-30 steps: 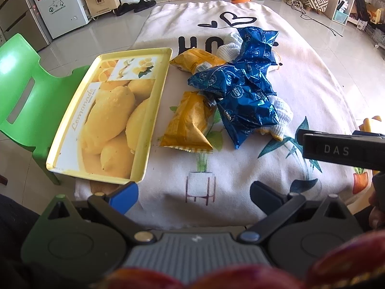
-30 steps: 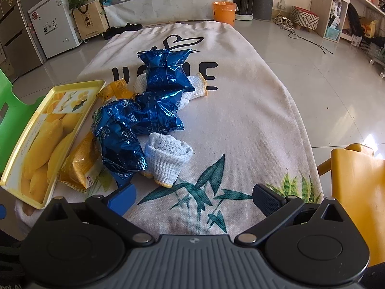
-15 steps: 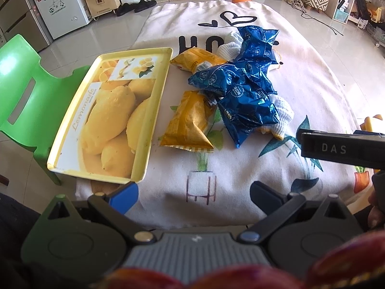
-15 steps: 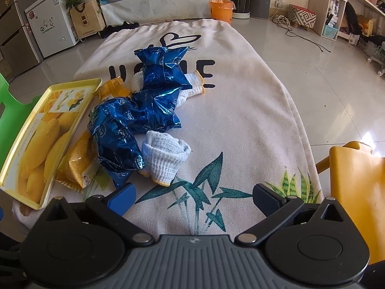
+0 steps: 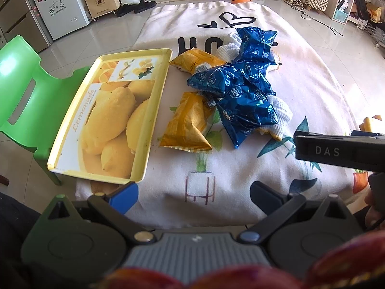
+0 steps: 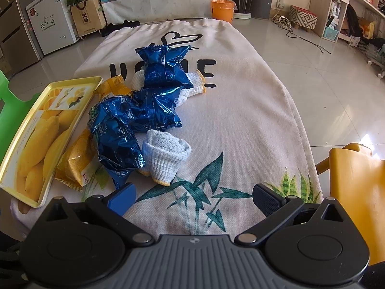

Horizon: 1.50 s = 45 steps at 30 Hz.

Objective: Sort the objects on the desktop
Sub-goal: 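Move the right tool toward the white knit glove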

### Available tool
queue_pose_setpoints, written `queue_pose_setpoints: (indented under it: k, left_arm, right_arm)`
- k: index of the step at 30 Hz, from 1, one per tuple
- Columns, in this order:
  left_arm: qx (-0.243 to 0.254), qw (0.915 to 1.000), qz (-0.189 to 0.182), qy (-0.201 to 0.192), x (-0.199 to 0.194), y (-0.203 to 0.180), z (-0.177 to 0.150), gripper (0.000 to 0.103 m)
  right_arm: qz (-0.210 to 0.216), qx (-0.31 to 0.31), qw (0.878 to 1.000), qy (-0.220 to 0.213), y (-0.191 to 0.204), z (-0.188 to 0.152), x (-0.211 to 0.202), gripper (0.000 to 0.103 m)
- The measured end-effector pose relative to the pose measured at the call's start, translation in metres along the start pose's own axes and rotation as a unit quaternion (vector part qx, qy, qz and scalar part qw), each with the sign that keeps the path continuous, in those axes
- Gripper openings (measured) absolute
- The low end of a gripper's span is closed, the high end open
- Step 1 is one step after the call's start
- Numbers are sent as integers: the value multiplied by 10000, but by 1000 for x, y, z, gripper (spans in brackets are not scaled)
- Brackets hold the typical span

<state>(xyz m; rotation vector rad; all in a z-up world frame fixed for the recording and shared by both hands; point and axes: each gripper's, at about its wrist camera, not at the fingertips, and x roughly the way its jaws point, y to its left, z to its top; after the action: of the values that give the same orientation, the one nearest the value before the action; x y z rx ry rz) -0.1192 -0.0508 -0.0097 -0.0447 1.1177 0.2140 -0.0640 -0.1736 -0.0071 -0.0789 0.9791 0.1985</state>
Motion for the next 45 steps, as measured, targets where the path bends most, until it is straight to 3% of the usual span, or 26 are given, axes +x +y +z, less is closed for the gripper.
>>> queue_pose_setpoints:
  k: [45]
  left_arm:
    - [-52, 9999, -12, -101, -9, -1, 1, 103]
  right_arm:
    - [21, -88, 10000, 40, 5, -1, 3, 103]
